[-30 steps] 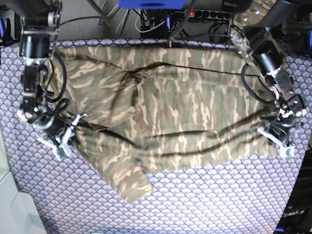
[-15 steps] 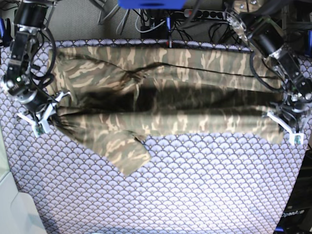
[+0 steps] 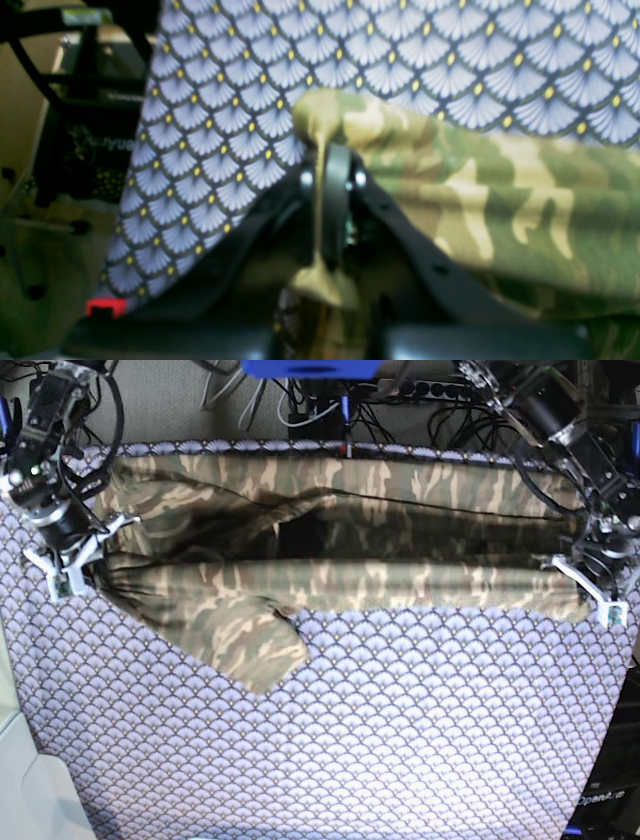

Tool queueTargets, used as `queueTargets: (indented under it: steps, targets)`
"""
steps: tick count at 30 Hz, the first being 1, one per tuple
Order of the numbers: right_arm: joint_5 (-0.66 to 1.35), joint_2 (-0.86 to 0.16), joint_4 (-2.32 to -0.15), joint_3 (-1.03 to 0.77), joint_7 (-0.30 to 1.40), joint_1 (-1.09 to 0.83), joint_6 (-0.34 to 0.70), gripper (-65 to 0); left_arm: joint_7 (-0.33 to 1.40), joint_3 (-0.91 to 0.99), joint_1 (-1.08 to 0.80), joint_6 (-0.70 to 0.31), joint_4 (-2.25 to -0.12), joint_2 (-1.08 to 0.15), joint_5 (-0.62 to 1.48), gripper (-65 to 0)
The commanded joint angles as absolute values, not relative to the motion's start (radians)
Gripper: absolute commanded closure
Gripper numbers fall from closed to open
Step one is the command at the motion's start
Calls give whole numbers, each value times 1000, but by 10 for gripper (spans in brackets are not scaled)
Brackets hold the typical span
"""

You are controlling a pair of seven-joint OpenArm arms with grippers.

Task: Fold the T-shirt properly
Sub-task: 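Lift the shirt edge with both grippers and fold it toward the robot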

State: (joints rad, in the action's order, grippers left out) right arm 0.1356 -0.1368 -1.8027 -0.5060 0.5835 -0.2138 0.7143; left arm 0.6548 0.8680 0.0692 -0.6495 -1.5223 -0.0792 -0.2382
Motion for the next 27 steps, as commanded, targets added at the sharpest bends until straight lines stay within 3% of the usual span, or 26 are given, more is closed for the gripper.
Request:
queueTargets:
  steps: [1,3,14,27]
  targets:
    - [122,-150,-1827,-526,568,-220,698,-10,642,874,67,-642,-1541,-96,-246,-8]
    - [122,-143,-1830,-527,568,-246,698,-10,642,875,62,-698,-1544,-90,-248,-8]
    - [120,-53,-1845,-527,510,-380,698,-10,630,921,84,-698,-1463,-96,-248,-8]
    - [125,-53,-1931,-529,507,-464,698,-7,691,923,62,-698,-1549,-90,-248,-8]
